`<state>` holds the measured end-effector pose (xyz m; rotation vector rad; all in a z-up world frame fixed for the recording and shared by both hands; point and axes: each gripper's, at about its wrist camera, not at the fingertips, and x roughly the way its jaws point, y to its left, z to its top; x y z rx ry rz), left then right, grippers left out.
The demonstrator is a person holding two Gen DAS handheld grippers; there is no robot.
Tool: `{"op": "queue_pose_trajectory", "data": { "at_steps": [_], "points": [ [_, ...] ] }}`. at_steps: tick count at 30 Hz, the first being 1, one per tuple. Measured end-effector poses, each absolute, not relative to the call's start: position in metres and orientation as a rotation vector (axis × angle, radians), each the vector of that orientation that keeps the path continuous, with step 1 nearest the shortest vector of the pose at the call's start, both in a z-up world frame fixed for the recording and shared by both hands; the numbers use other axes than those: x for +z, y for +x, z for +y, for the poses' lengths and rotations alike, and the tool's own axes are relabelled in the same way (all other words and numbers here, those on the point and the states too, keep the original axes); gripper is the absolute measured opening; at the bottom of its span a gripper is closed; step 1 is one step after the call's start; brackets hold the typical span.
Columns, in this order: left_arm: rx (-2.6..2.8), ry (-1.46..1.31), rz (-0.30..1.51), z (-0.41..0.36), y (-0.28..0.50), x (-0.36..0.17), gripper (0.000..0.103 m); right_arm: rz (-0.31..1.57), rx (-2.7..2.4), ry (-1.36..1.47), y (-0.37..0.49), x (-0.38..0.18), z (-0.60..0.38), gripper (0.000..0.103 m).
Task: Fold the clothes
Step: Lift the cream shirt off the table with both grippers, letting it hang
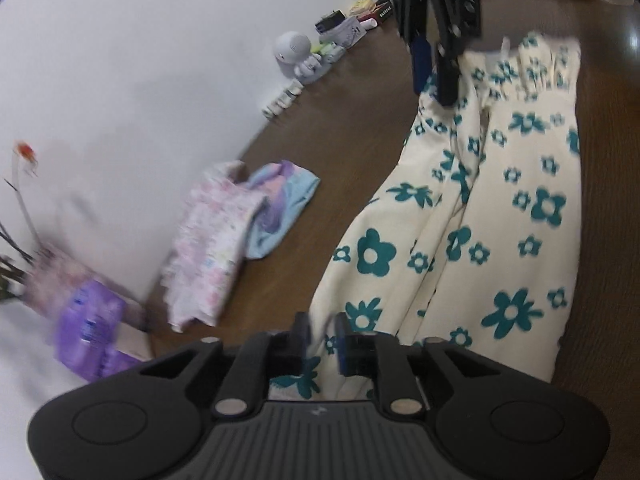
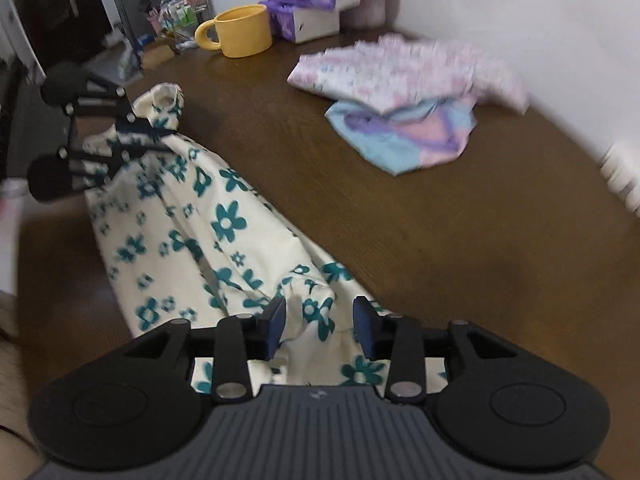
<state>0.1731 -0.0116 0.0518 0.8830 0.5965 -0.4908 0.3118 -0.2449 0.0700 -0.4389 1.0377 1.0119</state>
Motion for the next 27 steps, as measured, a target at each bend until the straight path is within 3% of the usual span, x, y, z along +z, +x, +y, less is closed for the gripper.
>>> {"op": "queue_pose_trajectory", "data": {
  "at_steps": [10,13,14,15,17,21,27],
  "points": [
    [-0.707,0.739,0.838,-0.001,0.236,0.064,0.025,1.195,1.079,-0.522,0.333,0.045,-0.22,0.039],
    [-0.771,0.717,0.918,0.002,0.248,0.061,0.025,1.198,1.077,-0.555,0.33,0.042,-0.218,0.037],
    [-0.786,0.711,0.937,0.002,0.25,0.059,0.025,1.197,1.075,-0.561,0.329,0.042,-0.218,0.032],
    [-0.796,0.711,0.948,0.003,0.25,0.058,0.023,1.191,1.072,-0.571,0.327,0.042,-0.218,0.026],
    [-0.783,0.74,0.91,0.002,0.245,0.058,0.006,1.175,1.064,-0.6,0.323,0.043,-0.216,0.02],
    [-0.729,0.803,0.815,-0.001,0.236,0.059,0.005,1.05,1.008,-0.715,0.307,0.053,-0.21,0.007],
    [-0.549,0.897,0.64,-0.009,0.236,0.063,0.004,0.689,0.799,-0.992,0.281,0.06,-0.193,0.006]
  ]
}}
